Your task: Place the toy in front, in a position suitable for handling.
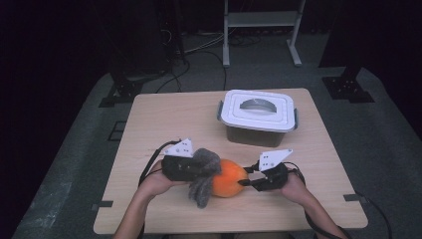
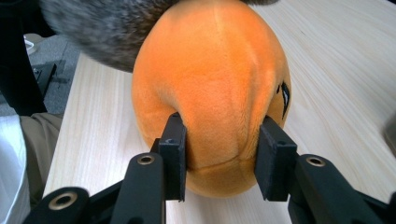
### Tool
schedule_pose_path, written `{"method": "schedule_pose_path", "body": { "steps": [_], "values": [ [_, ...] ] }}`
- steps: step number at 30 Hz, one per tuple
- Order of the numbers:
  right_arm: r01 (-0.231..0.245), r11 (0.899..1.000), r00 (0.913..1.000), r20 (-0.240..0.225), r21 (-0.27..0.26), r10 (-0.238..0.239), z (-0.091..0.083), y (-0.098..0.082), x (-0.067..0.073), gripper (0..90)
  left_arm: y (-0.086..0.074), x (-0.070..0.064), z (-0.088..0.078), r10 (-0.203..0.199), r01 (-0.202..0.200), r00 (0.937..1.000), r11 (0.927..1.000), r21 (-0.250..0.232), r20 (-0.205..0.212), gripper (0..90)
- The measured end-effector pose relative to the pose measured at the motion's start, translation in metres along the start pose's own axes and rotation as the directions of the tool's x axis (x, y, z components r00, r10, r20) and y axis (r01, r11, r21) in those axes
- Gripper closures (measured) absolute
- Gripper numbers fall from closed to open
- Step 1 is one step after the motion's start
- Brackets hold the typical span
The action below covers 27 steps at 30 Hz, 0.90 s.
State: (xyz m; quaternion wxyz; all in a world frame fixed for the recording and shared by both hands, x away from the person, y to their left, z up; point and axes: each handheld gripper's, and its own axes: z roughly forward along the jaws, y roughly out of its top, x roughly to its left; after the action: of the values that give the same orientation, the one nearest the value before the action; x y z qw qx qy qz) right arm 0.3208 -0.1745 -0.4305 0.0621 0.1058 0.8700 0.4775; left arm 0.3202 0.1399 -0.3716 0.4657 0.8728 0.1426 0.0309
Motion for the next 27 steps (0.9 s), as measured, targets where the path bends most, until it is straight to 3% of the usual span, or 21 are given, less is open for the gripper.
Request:
{"method": "schedule_pose_path", "body": {
  "steps": [1, 3, 6, 11, 15, 18, 20, 23, 25, 27],
  "values": [
    [-0.008, 1.000, 1.0000, 0.001, 0.001, 0.008, -0.002, -0.001, -0.001, 58.9, -0.004, 0.002, -0.002, -0.010, 0.010, 0.9999, 0.9999, -0.003, -0.006, 75.0],
    [-0.027, 1.000, 0.9996, 0.000, -0.009, 0.027, -0.006, -0.004, -0.004, 58.4, -0.005, 0.003, -0.003, -0.018, 0.019, 0.9996, 0.9987, -0.048, 0.021, 74.9],
    [-0.007, 1.000, 1.0000, -0.007, -0.007, 0.007, -0.005, -0.003, -0.002, 58.6, 0.005, 0.000, 0.002, -0.001, 0.007, 0.9983, 0.9962, -0.087, 0.059, 74.9],
    [0.069, 0.998, 0.9976, -0.010, 0.009, -0.069, 0.000, 0.005, 0.004, 58.6, 0.023, -0.006, 0.028, 0.049, -0.046, 0.9939, 0.9985, -0.031, 0.099, 74.3],
    [0.076, 0.997, 0.9970, -0.012, 0.029, -0.076, -0.004, 0.000, 0.002, 59.5, 0.019, -0.002, 0.033, 0.029, -0.027, 0.9948, 0.9995, -0.018, 0.097, 74.4],
    [0.054, 0.998, 0.9985, -0.006, 0.021, -0.054, -0.008, -0.004, -0.005, 59.3, 0.010, 0.004, 0.027, -0.016, 0.018, 0.9966, 0.9997, -0.020, 0.081, 74.4],
    [0.029, 0.999, 0.9995, 0.006, 0.017, -0.030, -0.009, -0.005, -0.009, 54.4, 0.007, 0.005, 0.026, -0.029, 0.030, 0.9965, 0.9994, -0.017, 0.079, 74.4],
    [-0.027, 0.999, 0.9996, 0.009, 0.036, 0.027, -0.007, -0.002, -0.012, 39.4, 0.007, 0.003, 0.030, -0.046, 0.047, 0.9958, 0.9988, -0.013, 0.079, 74.4],
    [-0.009, 0.997, 0.9996, 0.029, 0.079, 0.006, -0.008, 0.002, -0.008, 34.6, 0.008, 0.002, 0.033, -0.047, 0.047, 0.9961, 0.9989, -0.005, 0.074, 74.4],
    [0.001, 0.996, 0.9989, 0.047, 0.090, -0.006, -0.011, 0.005, -0.004, 30.9, 0.010, 0.002, 0.036, -0.047, 0.048, 0.9959, 0.9988, -0.008, 0.077, 74.5]
  ]
}}
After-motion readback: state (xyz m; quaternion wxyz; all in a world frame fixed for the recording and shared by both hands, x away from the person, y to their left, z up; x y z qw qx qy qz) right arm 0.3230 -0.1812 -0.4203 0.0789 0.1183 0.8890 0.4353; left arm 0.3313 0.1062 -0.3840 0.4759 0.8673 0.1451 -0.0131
